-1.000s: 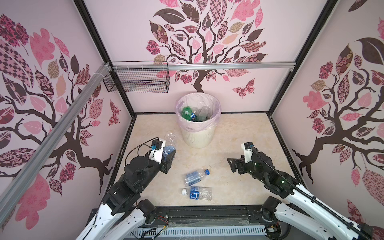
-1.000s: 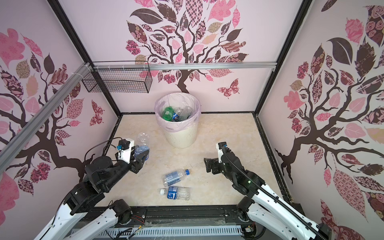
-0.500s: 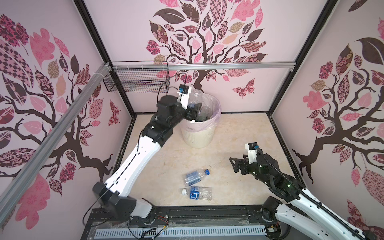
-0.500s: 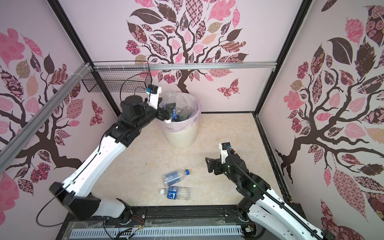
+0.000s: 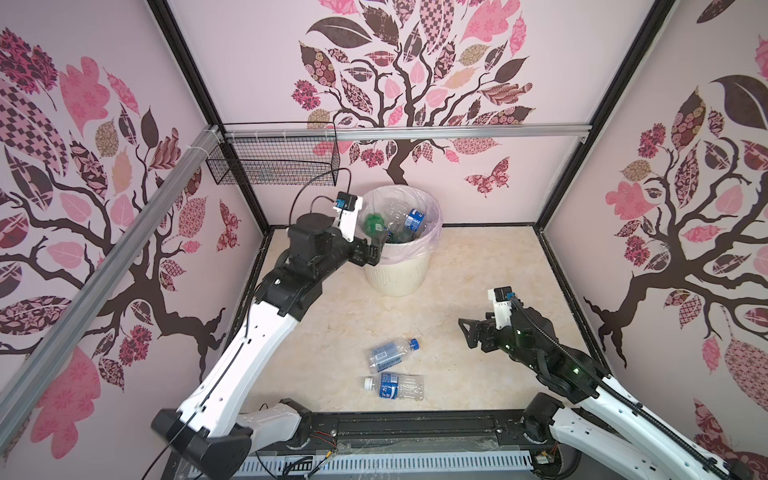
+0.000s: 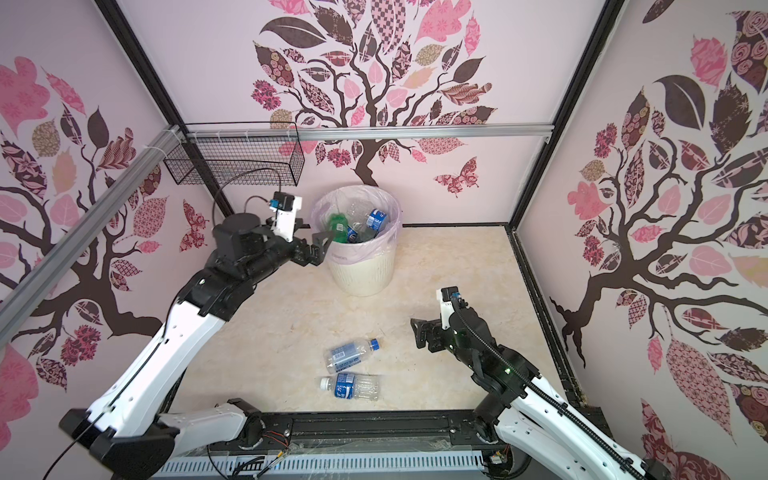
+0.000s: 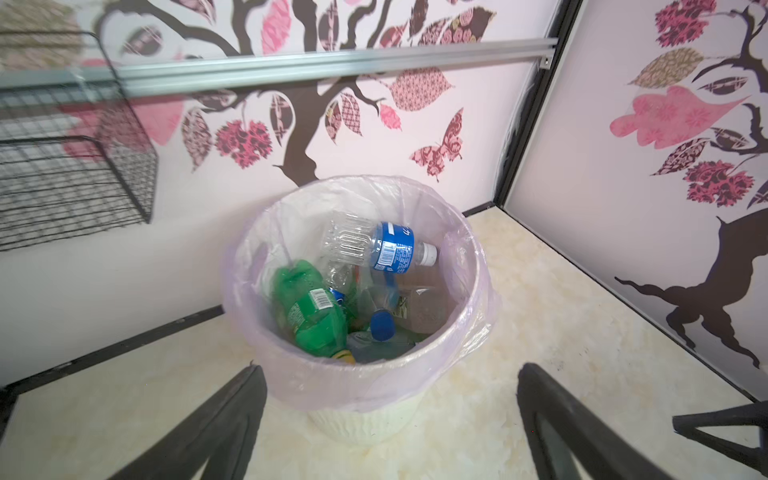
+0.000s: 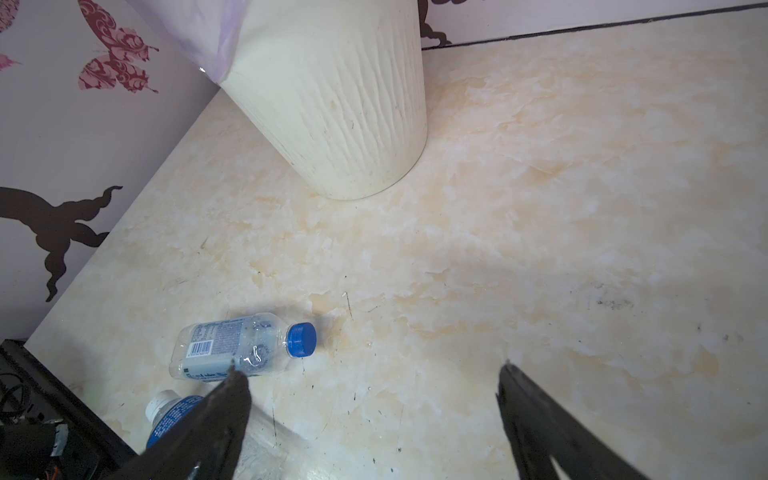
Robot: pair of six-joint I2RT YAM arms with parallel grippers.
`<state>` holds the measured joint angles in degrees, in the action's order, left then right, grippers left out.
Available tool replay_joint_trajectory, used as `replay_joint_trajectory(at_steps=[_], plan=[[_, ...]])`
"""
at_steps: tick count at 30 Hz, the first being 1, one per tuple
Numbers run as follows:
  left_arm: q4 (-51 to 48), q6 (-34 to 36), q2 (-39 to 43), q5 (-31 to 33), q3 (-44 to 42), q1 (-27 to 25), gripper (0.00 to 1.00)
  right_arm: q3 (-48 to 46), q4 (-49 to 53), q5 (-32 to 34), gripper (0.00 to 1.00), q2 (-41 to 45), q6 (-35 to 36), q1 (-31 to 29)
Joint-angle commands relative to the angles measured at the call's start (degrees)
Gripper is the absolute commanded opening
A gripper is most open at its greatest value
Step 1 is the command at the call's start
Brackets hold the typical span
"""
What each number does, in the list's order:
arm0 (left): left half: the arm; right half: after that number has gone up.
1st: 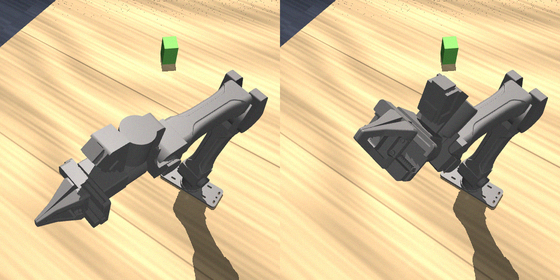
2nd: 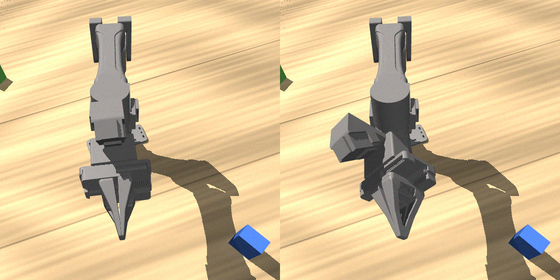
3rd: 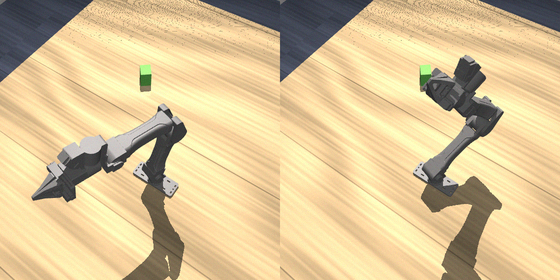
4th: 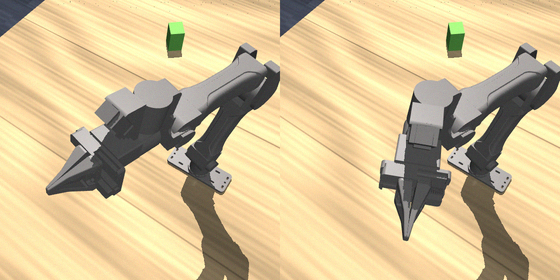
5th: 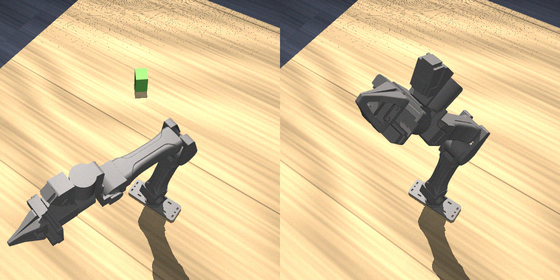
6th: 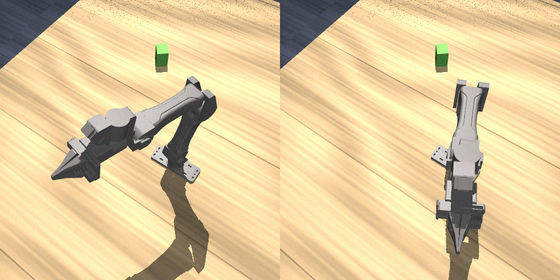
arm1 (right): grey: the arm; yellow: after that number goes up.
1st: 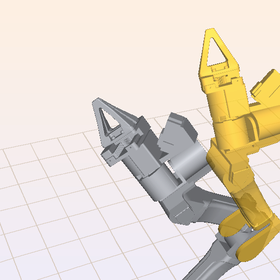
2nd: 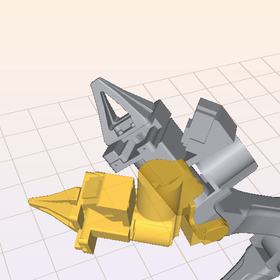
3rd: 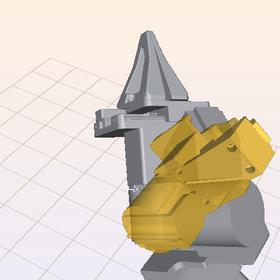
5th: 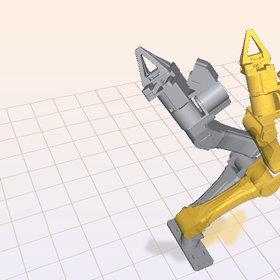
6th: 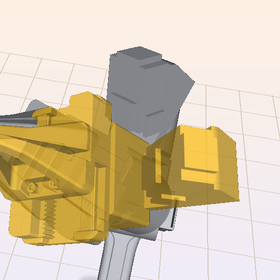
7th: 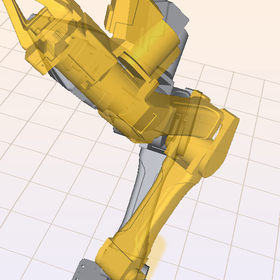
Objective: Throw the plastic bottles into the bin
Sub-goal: 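Open the left gripper over the bin and withdraw it toward the table edge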
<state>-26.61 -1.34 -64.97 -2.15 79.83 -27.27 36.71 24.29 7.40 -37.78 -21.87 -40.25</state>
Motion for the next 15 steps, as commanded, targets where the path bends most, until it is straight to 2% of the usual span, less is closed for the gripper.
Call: replay_joint_trajectory(at_steps=[1, 8, 15], plan=[[-4.51, 1.21, 5.32, 3.78, -6.52, 0.11, 0.98, 1.85, -0.73, -3.04, 0.95, -2.06, 1.11, 0.17], [-10.33, 1.69, 17.23, 9.72, -18.17, 0.11, 0.98, 3.51, -0.92, -7.55, 0.93, -7.22, 2.54, 0.11], [-10.8, -0.04, 22.89, 14.72, -26.71, 0.11, 0.98, 7.73, 1.91, -11.81, 0.91, -13.74, 6.71, 0.06]])
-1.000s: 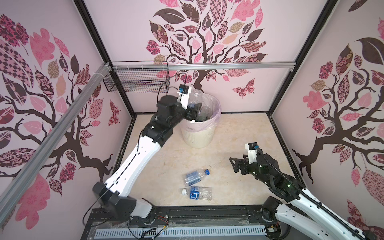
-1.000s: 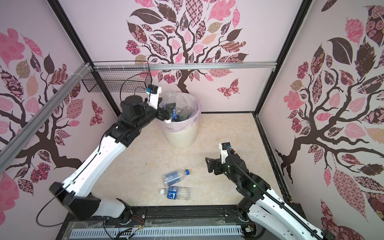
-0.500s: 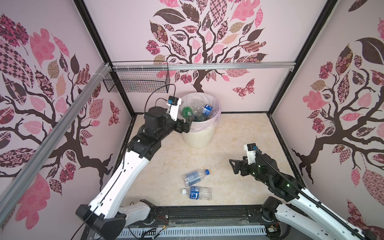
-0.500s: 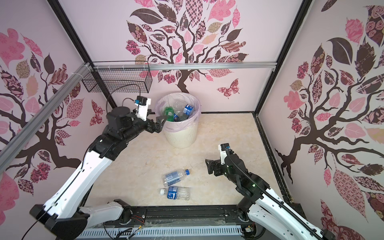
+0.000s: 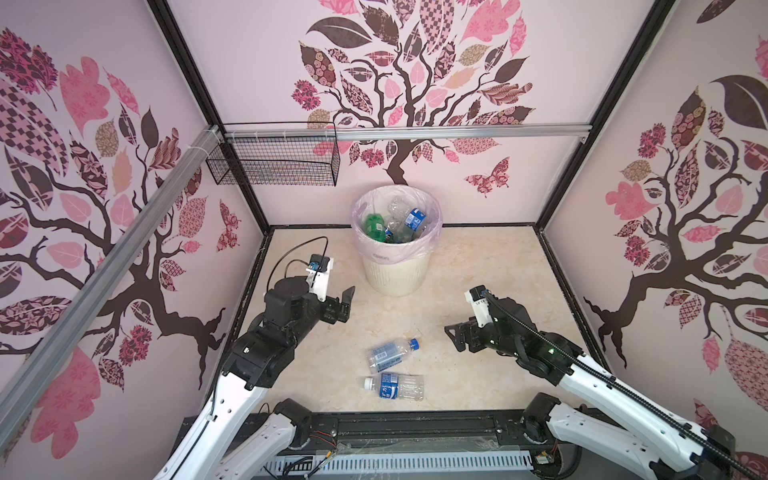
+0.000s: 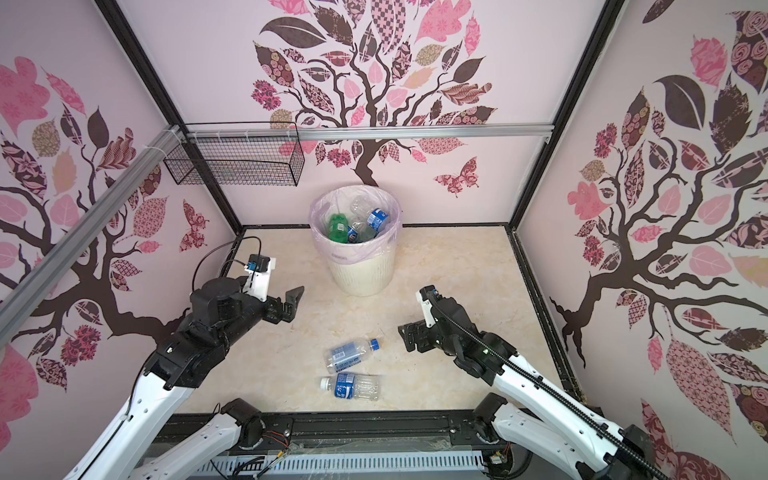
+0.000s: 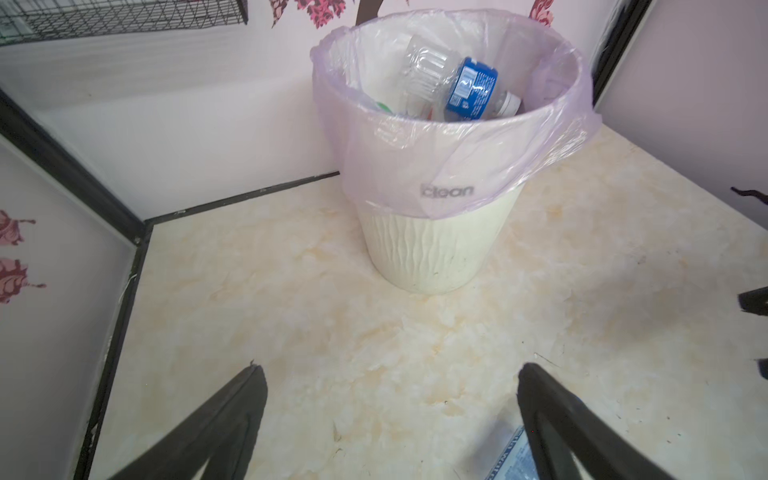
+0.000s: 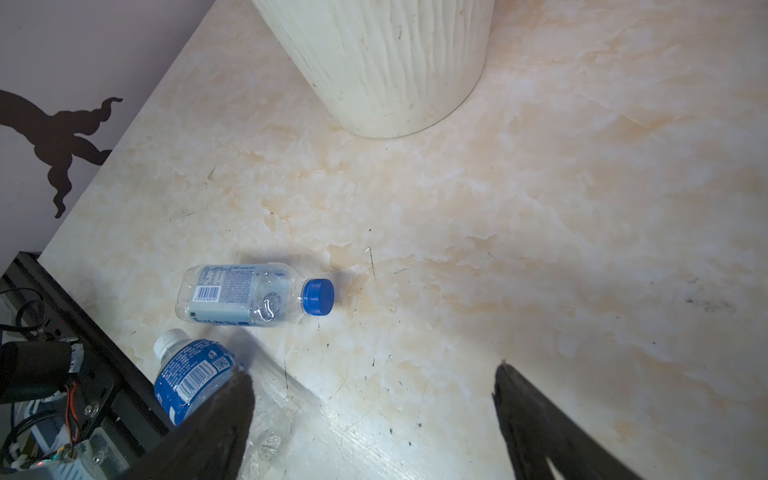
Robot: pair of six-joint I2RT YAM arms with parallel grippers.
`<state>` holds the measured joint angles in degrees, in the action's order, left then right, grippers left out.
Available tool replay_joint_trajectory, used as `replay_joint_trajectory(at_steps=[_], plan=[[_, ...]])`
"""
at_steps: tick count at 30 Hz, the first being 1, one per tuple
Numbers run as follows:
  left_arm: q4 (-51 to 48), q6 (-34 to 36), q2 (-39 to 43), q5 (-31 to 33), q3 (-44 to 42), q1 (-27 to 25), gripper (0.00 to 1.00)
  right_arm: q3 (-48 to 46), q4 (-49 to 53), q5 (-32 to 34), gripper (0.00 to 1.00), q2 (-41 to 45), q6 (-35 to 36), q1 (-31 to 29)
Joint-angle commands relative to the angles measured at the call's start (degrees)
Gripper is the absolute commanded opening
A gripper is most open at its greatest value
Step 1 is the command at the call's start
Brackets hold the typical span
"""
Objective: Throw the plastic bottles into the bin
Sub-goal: 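Open the left gripper over the bin and withdraw it toward the table edge, then reach the right gripper to the white-capped blue-labelled bottle near the table edge and close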
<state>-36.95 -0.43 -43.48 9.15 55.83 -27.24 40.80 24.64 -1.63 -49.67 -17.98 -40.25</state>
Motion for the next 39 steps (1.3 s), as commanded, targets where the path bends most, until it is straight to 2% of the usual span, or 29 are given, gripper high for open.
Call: replay_joint_trajectory(at_steps=[1, 4, 8, 12, 17, 19, 23, 26, 39], plan=[[-0.13, -1.22, 1.83, 3.31, -3.67, 0.09, 0.98, 4.27, 2.18, -3.46, 0.9, -2.86, 3.47, -0.03], [0.91, -1.8, 2.85, 2.97, -6.21, 0.1, 0.98, 5.9, 3.54, -3.68, 0.89, -5.66, 4.92, -1.56], [0.54, -1.92, 3.05, 3.36, -7.13, 0.09, 0.98, 7.73, 4.53, -2.76, 0.88, -9.5, 8.23, -7.13], [0.37, -2.29, 2.9, 4.6, -7.18, 0.17, 0.98, 9.87, 5.22, -7.38, 0.88, -13.9, 12.3, -12.25], [-1.08, -3.35, 2.54, 8.1, -7.23, 1.68, 0.98, 11.04, 4.48, -9.72, 0.89, -18.58, 15.47, -17.14], [-1.43, -4.32, 2.26, 5.14, -7.09, 4.76, 0.98, 11.49, 4.29, -10.53, 0.88, -20.33, 16.14, -18.29], [2.22, -6.55, 3.23, -4.73, -8.59, 12.29, 0.98, 12.01, 3.02, -11.27, 0.88, -23.53, 17.42, -21.01], [2.76, -7.13, 2.9, -7.5, -8.66, 15.29, 0.98, 12.24, 2.3, -11.19, 0.87, -26.39, 17.71, -22.82], [3.28, -7.21, 1.92, -8.7, -8.6, 16.08, 0.98, 12.61, -2.11, -9.72, 0.82, -36.97, 19.03, -28.91]])
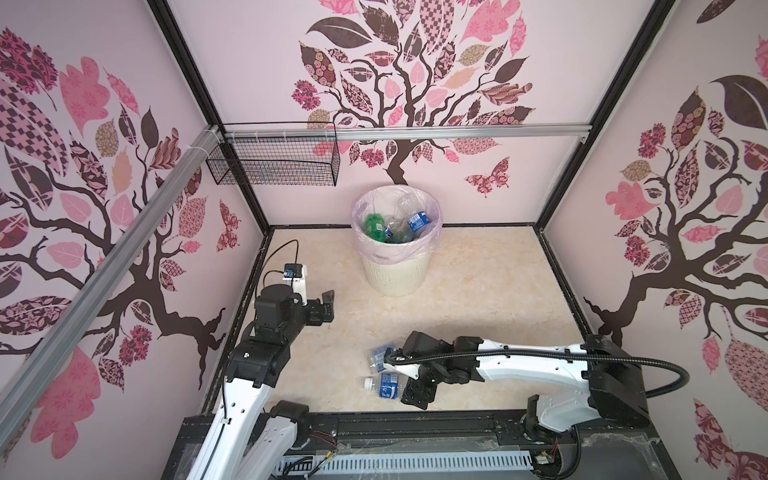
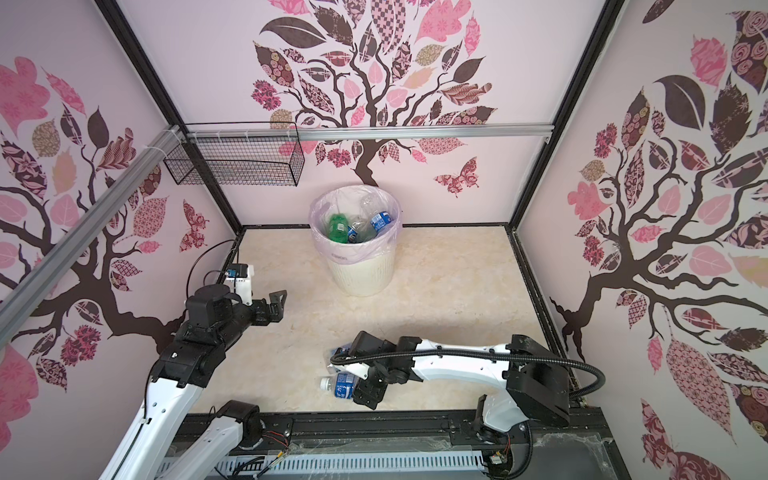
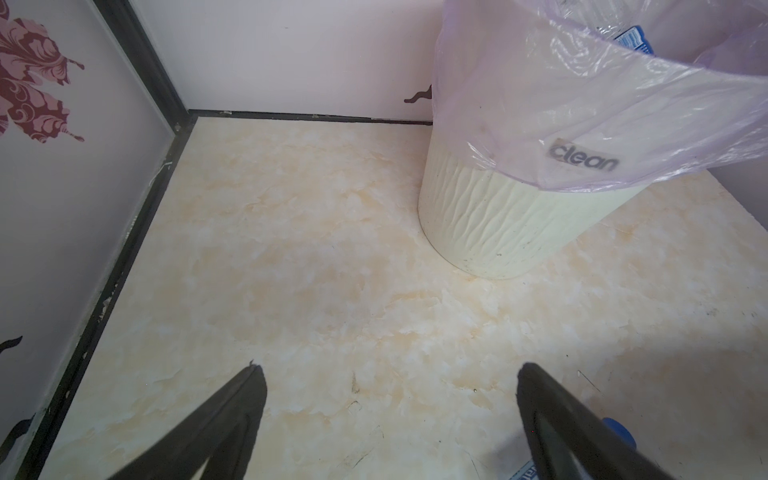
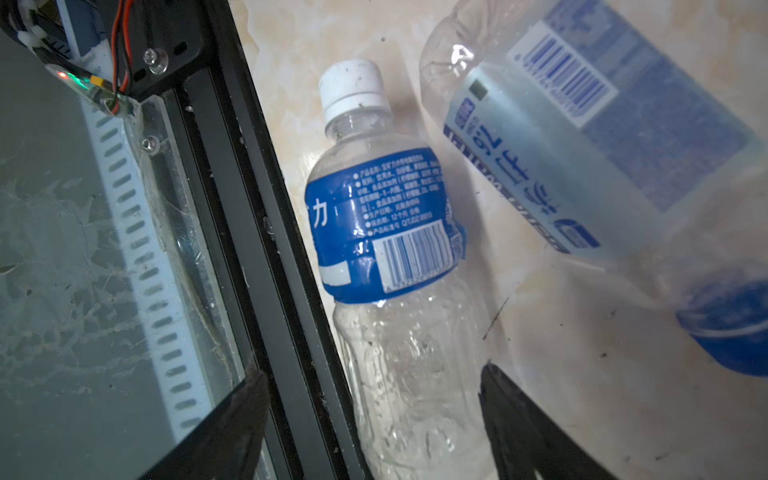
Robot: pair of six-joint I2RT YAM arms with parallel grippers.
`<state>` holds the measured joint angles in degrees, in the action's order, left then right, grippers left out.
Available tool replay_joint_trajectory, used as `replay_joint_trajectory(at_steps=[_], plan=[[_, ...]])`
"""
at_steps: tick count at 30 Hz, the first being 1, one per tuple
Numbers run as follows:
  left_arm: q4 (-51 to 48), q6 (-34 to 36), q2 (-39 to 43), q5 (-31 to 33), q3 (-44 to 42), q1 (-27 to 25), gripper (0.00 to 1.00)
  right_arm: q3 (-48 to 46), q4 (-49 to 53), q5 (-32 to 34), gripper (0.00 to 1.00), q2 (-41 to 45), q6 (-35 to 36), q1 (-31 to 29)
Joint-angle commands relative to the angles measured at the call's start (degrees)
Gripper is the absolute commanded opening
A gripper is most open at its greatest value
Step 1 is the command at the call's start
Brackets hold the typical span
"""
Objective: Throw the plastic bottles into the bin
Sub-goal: 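Reach the right gripper to the white-capped blue-labelled bottle near the table edge and close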
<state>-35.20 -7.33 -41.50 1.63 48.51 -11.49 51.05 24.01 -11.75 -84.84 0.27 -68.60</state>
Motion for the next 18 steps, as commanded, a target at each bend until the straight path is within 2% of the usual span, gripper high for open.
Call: replay_joint_trajectory(at_steps=[1, 13, 18], plan=[[1.56, -0.29, -0.07, -1.28, -1.33, 0.49, 0.98, 2.48, -1.8, 0.34, 0.81, -2.37, 0.87, -0.69], [2.15, -0.59, -0.21, -2.6, -1.54, 1.46, 0.98, 3.59, -5.59, 1.99, 0.78, -9.18, 2.0, -1.53], [2.24, -0.71, -0.32, -2.99, -1.62, 1.72, 0.98, 5.45, -3.98, 3.54, 0.75, -12.64, 1.84, -1.7]])
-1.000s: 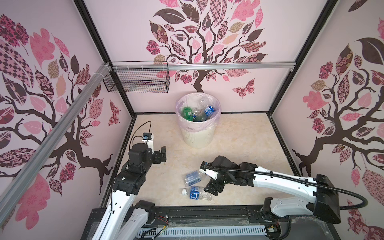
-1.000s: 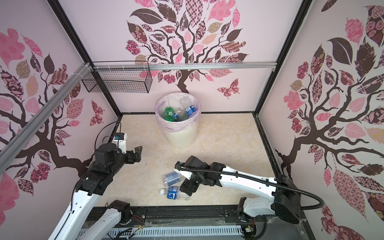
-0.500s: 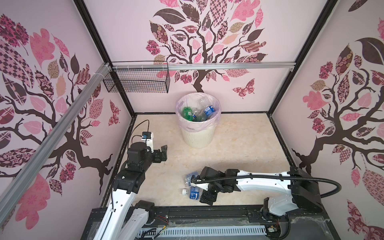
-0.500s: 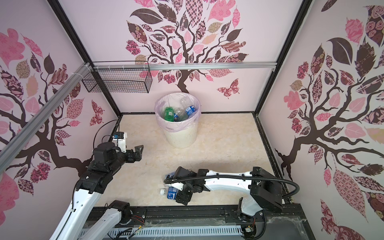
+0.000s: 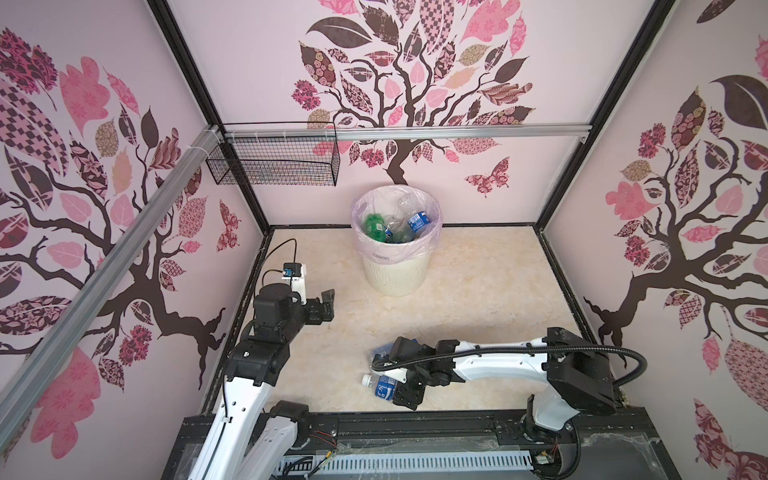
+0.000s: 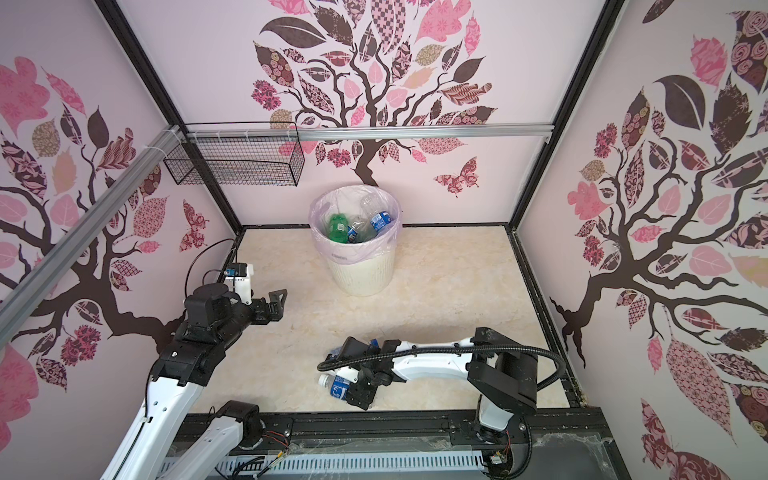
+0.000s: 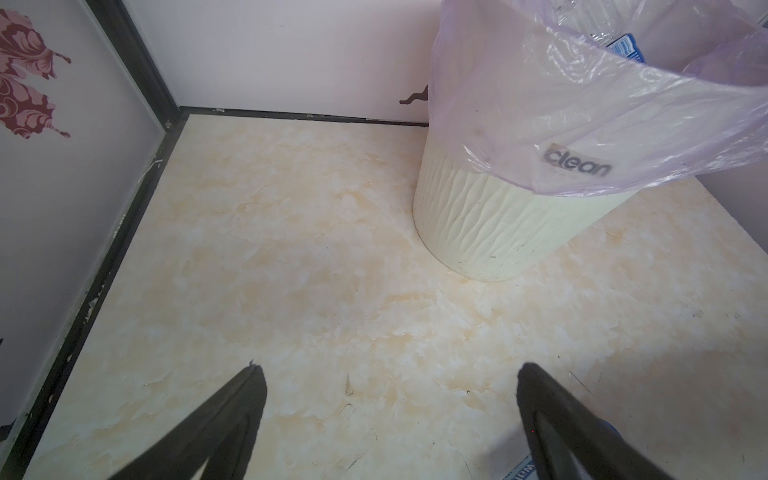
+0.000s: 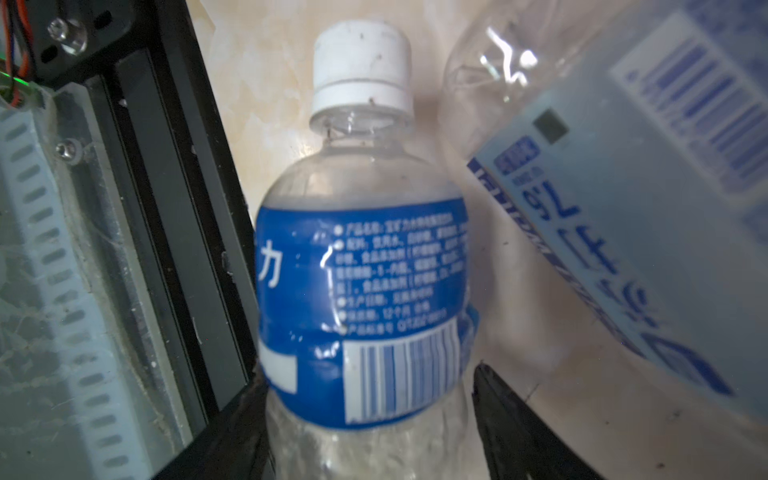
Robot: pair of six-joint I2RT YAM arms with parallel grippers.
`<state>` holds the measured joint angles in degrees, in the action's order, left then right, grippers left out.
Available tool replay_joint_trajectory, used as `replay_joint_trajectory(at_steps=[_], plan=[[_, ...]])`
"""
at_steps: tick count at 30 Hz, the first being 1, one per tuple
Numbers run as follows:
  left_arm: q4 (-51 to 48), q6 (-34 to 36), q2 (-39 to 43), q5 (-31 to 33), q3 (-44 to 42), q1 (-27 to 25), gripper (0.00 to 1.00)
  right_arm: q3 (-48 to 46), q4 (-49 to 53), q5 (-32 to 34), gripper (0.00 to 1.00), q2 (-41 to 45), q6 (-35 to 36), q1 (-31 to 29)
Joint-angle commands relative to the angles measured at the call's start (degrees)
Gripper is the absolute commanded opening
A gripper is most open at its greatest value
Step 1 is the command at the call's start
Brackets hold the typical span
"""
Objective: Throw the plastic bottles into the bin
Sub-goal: 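Reach the right gripper to the white-capped blue-labelled bottle near the table edge and close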
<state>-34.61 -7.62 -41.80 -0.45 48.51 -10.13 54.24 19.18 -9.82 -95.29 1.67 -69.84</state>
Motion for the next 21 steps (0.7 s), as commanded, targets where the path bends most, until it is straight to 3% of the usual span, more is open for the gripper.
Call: replay_joint_trajectory(at_steps=[1, 12, 21], plan=[[1.72, -0.45, 0.01, -0.89, -1.62, 0.4, 0.98, 2.4, 1.03, 1.86, 0.75, -2.56, 0.35, -0.47], [1.84, -0.61, -0.21, -1.31, -1.74, 0.73, 0.97, 0.89, -0.22, 2.96, 0.65, -1.0, -0.88, -0.56], [2.0, -0.66, -0.12, -1.22, -1.75, 1.08, 0.97, -0.62, -2.88, 1.91, 0.57, 10.51, -2.87, -0.56]])
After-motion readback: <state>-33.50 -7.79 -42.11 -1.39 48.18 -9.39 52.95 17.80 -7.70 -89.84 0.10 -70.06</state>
